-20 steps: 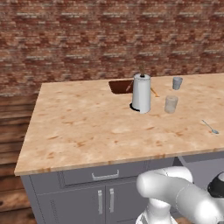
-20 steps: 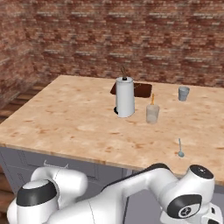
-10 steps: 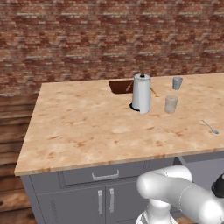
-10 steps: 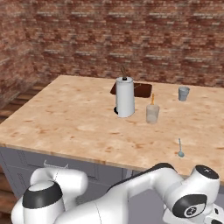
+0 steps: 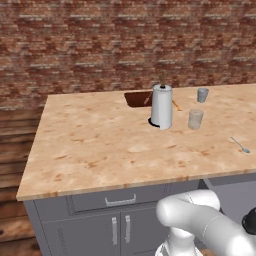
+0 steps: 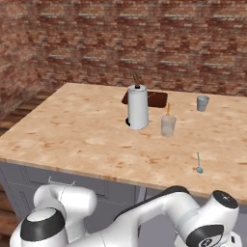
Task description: Take the tongs from the drawer on the right and place them on the dining counter next to the tray containing the kebab skewer.
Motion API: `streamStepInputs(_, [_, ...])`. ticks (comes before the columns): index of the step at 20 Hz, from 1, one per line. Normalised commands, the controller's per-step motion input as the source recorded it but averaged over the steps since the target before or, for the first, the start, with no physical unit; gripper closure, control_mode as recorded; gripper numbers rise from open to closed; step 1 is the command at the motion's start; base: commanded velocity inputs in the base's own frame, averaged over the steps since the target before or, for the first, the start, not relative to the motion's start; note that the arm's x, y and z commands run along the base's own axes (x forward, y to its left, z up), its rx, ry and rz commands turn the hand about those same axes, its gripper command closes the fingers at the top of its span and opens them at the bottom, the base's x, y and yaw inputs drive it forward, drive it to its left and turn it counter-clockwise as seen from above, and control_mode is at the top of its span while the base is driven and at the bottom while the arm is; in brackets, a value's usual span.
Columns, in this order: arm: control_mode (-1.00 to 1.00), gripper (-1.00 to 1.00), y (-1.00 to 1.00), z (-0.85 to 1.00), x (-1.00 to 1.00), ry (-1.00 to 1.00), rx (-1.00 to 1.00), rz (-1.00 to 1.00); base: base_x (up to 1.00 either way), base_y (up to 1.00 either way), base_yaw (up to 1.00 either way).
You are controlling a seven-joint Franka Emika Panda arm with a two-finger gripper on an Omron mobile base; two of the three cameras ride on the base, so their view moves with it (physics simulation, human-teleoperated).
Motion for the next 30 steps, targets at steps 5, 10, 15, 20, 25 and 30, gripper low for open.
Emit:
streamStepInputs(5, [-1.0, -1.0, 0.09, -0.07, 0.01, -0.04, 0.0, -0.04, 0.0, 0.0, 0.0])
streamStepInputs(10, [-1.0, -1.0, 0.01, -0.1, 0.14, 0.0, 0.0, -0.02, 0.0, 0.0, 0.0])
streamStepInputs(15, [-1.0, -1.0, 0.0, -0.11, 0.24, 0.0, 0.0, -0.02, 0.0, 0.0, 0.0])
streamStepInputs(20, [-1.0, -1.0, 0.0, -0.13, 0.23, 0.0, 0.0, -0.01, 0.0, 0.0, 0.0])
streamStepInputs(25, [-1.0, -1.0, -0.17, -0.03, 0.12, 0.0, 0.0, 0.0, 0.0, 0.0, 0.0])
streamStepInputs(30, [-1.0, -1.0, -0.27, -0.05, 0.0, 0.0, 0.0, 0.0, 0.0, 0.0, 0.0])
